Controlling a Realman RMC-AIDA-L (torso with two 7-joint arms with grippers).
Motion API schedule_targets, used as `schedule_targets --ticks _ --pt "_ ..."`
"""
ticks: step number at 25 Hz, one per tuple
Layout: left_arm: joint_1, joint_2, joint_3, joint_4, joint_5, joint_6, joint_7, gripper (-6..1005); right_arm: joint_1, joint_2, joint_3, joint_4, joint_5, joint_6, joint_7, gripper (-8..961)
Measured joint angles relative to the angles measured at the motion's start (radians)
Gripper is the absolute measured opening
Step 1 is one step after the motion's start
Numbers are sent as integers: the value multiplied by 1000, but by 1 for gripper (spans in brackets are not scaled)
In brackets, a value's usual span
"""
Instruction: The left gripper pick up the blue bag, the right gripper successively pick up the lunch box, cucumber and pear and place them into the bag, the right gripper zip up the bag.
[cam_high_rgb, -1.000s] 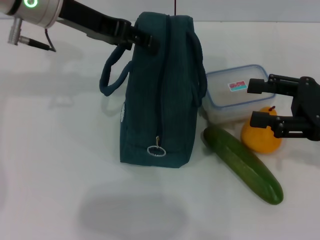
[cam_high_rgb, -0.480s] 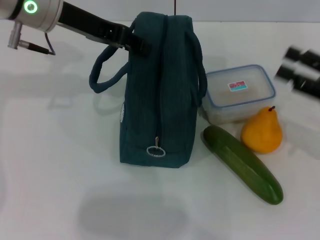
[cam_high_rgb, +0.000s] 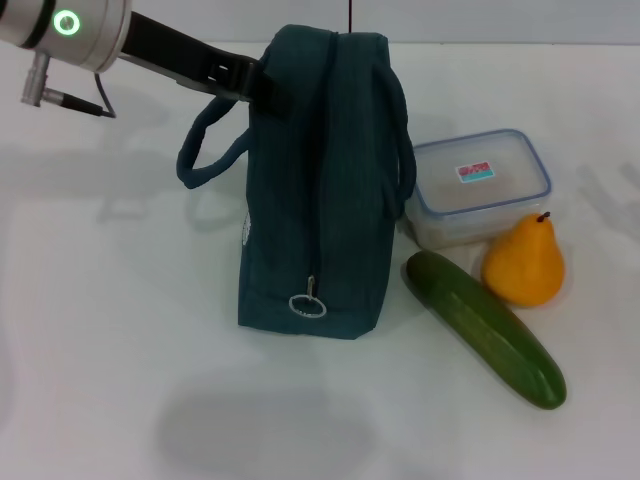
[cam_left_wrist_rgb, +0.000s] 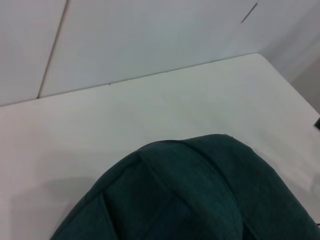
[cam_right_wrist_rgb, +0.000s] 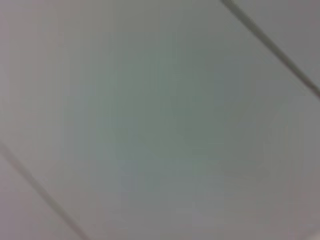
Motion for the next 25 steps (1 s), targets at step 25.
schedule_targets --ticks 25 --pt "16 -14 -3 -3 -11 -2 52 37 160 13 -1 222 -37 200 174 555"
